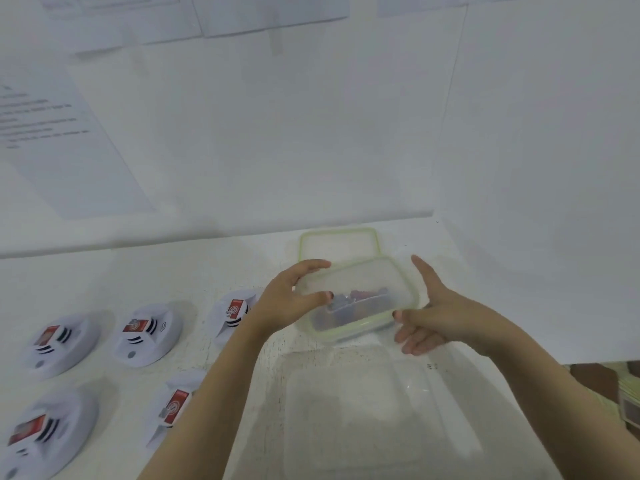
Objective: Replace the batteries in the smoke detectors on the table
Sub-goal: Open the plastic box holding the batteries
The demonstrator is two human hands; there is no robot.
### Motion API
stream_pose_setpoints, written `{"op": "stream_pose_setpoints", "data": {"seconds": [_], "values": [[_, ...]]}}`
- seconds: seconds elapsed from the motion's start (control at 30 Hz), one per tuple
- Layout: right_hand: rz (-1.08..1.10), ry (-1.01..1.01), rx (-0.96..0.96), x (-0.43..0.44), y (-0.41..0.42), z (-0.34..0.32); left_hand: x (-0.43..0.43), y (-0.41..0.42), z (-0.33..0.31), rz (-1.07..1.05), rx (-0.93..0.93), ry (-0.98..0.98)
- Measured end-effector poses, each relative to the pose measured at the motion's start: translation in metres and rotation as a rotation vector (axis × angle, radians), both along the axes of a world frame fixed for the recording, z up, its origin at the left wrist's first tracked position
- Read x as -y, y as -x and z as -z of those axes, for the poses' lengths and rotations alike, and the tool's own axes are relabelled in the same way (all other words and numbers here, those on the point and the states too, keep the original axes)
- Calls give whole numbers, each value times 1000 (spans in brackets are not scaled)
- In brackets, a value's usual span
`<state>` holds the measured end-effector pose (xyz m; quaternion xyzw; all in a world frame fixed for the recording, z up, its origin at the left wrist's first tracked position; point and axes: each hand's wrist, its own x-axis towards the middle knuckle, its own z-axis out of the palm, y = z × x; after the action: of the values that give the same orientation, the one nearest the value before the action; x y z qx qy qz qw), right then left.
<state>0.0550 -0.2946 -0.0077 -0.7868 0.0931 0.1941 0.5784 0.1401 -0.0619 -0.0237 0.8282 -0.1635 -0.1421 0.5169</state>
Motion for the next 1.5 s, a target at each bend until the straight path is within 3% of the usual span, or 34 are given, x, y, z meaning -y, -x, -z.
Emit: {"op": "stream_pose_setpoints", "data": {"seconds": [0.1, 0.2, 0.4, 0.63, 0.77, 0.83, 0.97, 1.07, 1.2, 1.33, 1.43, 1.5], "values": [[219, -109, 173, 1, -11, 11, 4, 0, -1, 19, -8, -61], [326, -125, 216, -1, -20, 21, 10, 4, -2, 44, -100, -34], [237, -233, 188, 5, -27, 16, 16, 1, 6, 68, -222, 75], [166, -503, 42, 18, -46, 29, 15, 2, 21, 127, -518, 422], [148, -517, 31, 20, -49, 29, 16, 2, 22, 148, -499, 385], [158, -434, 86, 19, -49, 27, 17, 0, 24, 104, -409, 346], [153, -51, 232, 13, -45, 21, 17, -1, 23, 21, -213, 201], [-10, -7, 149, 11, -30, 13, 14, -2, 20, 44, -117, 73], [-132, -27, 94, 11, -17, 5, 14, -11, 16, 90, -111, 152], [-317, 99, 117, 26, -32, -3, 24, -24, -2, 53, -190, 279], [-426, 155, 100, 38, -52, -12, 22, -32, -13, 83, -210, 202], [-378, 218, 167, 41, -63, -14, 16, -34, -15, 69, -179, 100]]}}
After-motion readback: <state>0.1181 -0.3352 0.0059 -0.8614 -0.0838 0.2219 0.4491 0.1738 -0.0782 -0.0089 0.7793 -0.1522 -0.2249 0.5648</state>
